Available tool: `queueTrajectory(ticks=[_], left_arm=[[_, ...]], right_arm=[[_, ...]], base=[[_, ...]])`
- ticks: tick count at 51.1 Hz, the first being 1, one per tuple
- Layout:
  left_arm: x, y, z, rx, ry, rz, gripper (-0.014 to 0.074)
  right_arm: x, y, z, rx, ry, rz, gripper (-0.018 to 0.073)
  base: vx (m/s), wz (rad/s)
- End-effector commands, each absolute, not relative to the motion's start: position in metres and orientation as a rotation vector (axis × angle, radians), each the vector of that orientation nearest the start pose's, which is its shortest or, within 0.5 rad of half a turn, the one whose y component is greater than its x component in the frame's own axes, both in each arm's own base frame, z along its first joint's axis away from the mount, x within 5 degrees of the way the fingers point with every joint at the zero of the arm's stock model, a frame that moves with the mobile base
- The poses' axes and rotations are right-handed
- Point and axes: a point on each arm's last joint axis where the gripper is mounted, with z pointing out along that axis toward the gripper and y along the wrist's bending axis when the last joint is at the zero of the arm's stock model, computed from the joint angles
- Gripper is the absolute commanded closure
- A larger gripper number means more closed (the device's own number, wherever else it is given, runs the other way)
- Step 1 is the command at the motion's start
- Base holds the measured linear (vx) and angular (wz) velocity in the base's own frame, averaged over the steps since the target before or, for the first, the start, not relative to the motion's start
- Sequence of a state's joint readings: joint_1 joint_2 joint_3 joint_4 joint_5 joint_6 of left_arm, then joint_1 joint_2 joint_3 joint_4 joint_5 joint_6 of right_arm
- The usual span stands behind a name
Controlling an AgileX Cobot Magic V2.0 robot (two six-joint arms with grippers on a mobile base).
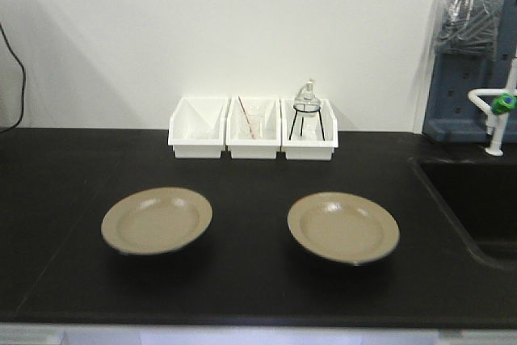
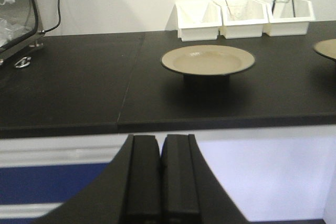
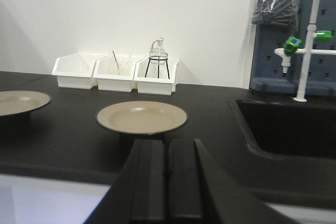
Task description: Arrange circular plates on left workspace
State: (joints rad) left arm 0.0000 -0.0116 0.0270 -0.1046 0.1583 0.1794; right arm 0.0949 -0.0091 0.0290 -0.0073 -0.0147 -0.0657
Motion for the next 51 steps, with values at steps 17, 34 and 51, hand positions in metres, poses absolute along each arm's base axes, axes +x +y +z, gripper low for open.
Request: queueTrajectory(ticks=[17, 34, 51], left_arm=[[0.0564, -0.0012, 0.1919, 0.054, 1.578, 0.03, 0.0596], [0.0564, -0.0012, 0.1919, 0.054, 1.578, 0.03, 0.0596], [0.0564, -0.0012, 0.1919, 0.054, 1.578, 0.03, 0.0596]], right_arm=[[0.0556, 0.0051, 0.2057, -0.124, 1.414, 0.005, 0.0561], [0.0556, 0.0051, 0.2057, -0.124, 1.414, 0.005, 0.0561], [0.0556, 0.0051, 0.2057, -0.124, 1.414, 0.005, 0.0561]], base=[[0.52, -0.02], [0.37, -0.09], [0.17, -0.01]])
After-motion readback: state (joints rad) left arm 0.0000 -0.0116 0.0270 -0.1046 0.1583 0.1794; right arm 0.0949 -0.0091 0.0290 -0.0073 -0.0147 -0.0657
